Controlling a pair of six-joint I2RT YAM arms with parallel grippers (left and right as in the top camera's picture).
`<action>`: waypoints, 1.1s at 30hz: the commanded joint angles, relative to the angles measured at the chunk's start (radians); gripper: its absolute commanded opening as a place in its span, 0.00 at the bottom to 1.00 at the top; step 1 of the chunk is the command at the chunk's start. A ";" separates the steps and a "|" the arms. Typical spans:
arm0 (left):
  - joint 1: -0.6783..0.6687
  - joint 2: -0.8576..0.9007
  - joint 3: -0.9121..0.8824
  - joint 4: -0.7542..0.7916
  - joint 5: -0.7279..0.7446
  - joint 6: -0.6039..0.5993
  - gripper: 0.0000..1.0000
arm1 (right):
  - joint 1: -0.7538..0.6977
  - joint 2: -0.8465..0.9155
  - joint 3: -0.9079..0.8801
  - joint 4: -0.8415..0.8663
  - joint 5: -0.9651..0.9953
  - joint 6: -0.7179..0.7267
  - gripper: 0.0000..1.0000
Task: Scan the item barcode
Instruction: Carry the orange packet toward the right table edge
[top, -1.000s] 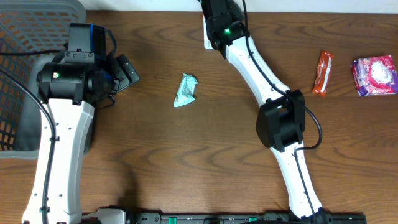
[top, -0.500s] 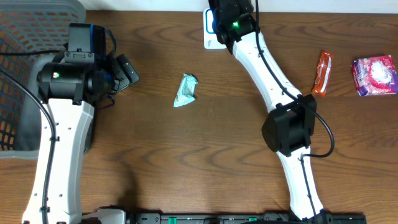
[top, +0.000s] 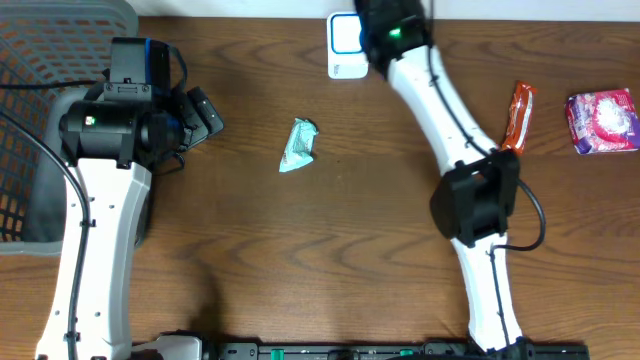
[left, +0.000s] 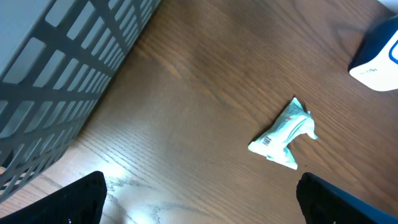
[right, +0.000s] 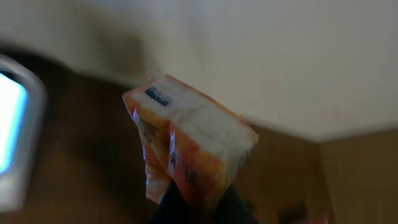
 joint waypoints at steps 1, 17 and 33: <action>0.002 -0.002 0.004 -0.003 -0.009 0.013 0.98 | -0.098 -0.021 0.013 -0.120 -0.005 0.177 0.01; 0.002 -0.002 0.004 -0.003 -0.009 0.013 0.98 | -0.228 -0.021 0.013 -0.531 -0.357 0.246 0.01; 0.002 -0.002 0.004 -0.003 -0.009 0.013 0.98 | -0.222 -0.021 0.012 -0.638 -0.595 0.322 0.01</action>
